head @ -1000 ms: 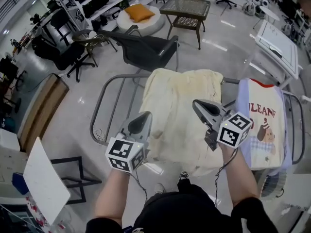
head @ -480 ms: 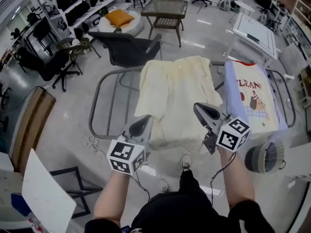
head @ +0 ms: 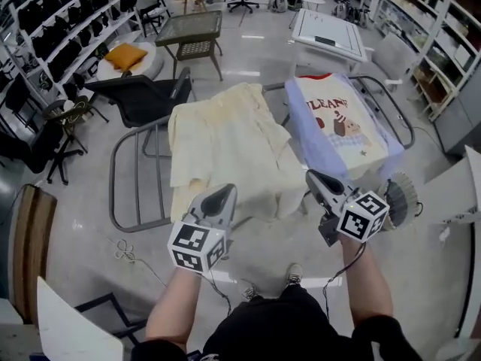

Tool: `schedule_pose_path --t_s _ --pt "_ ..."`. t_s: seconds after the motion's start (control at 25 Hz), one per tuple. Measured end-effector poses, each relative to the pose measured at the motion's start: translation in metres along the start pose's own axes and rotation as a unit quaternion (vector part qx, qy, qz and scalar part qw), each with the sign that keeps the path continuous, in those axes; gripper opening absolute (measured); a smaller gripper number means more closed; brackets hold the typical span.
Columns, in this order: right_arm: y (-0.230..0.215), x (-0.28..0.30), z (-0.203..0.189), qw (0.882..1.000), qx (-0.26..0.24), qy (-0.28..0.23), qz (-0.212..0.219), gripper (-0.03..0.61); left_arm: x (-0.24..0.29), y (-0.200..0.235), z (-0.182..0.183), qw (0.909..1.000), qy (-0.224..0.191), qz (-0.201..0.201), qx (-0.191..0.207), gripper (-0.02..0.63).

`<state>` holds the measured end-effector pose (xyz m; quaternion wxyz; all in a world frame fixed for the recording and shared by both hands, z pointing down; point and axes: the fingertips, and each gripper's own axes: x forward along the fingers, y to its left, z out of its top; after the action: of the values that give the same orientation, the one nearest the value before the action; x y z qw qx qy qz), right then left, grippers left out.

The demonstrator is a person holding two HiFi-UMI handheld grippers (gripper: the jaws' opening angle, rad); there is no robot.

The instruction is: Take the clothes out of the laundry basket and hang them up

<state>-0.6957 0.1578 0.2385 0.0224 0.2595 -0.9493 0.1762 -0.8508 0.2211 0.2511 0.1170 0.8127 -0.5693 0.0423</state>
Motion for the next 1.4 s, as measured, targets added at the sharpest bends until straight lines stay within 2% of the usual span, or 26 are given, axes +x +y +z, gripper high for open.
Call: schedule_pose_path --t_s 0.24,0.44,0.76,1.0,1.2,1.4 --pt "-0.037 -0.065 0.001 0.999 0.005 -0.017 -0.049 0.005 0.029 -0.056 -0.011 0.9996 0.01 -0.028 0.0 0.009" --pt "-0.079 -0.133 -0.007 0.997 0.009 -0.02 -0.069 0.005 0.056 -0.118 -0.022 0.9996 0.014 -0.025 0.002 0.009" --pt "-0.134 -0.257 -0.013 0.998 -0.015 -0.013 -0.055 0.005 0.081 -0.25 -0.038 0.9999 0.009 0.007 -0.002 0.01" --pt "-0.157 -0.335 -0.015 0.999 -0.018 -0.017 -0.048 0.005 0.091 -0.338 -0.05 0.9999 0.009 0.008 -0.001 0.009" --pt "-0.164 -0.379 -0.02 0.998 -0.01 -0.022 -0.06 0.005 0.092 -0.382 -0.055 0.9998 0.015 -0.006 0.005 0.009" --pt "-0.157 -0.41 -0.032 0.996 -0.008 -0.023 -0.083 0.005 0.088 -0.401 -0.06 0.9997 0.009 -0.021 0.002 0.009"
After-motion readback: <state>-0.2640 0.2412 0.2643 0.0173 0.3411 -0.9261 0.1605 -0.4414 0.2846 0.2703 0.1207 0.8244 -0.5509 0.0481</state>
